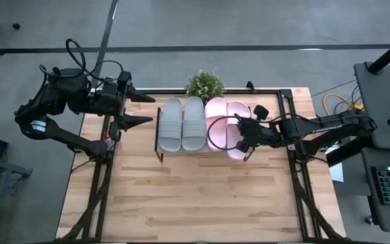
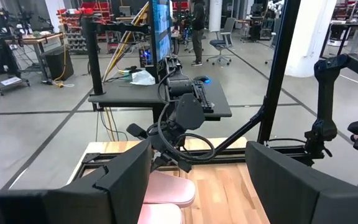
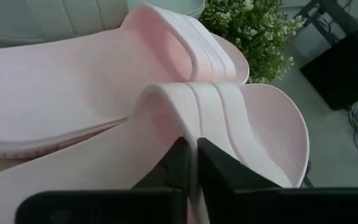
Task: Pick and place slides into the shelf
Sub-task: Put the right pink slipper on the shelf
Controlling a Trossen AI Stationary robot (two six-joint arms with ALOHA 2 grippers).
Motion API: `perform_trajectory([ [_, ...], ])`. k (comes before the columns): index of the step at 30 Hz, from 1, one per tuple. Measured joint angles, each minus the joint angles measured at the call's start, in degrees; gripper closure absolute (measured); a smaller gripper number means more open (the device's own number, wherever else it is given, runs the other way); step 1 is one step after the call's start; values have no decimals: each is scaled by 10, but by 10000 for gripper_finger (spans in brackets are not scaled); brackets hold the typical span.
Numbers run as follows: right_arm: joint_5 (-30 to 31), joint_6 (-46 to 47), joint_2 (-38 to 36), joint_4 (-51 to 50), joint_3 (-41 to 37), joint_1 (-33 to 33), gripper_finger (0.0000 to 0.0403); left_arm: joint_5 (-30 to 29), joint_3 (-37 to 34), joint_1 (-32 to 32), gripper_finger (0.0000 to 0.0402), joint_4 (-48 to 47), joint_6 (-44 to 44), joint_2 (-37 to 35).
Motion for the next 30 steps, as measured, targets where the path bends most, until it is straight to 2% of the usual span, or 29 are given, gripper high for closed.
perform_trajectory([
  [11, 0, -43, -6, -6, 14, 0, 391, 1, 0, 0, 155, 0, 0, 1],
  [20, -4, -58, -8, -65, 47, -1, 392, 1, 0, 0, 155, 0, 0, 1],
  [30, -25, -70, -12, -30, 22, -9, 392, 1, 0, 0, 155, 1, 0, 1],
])
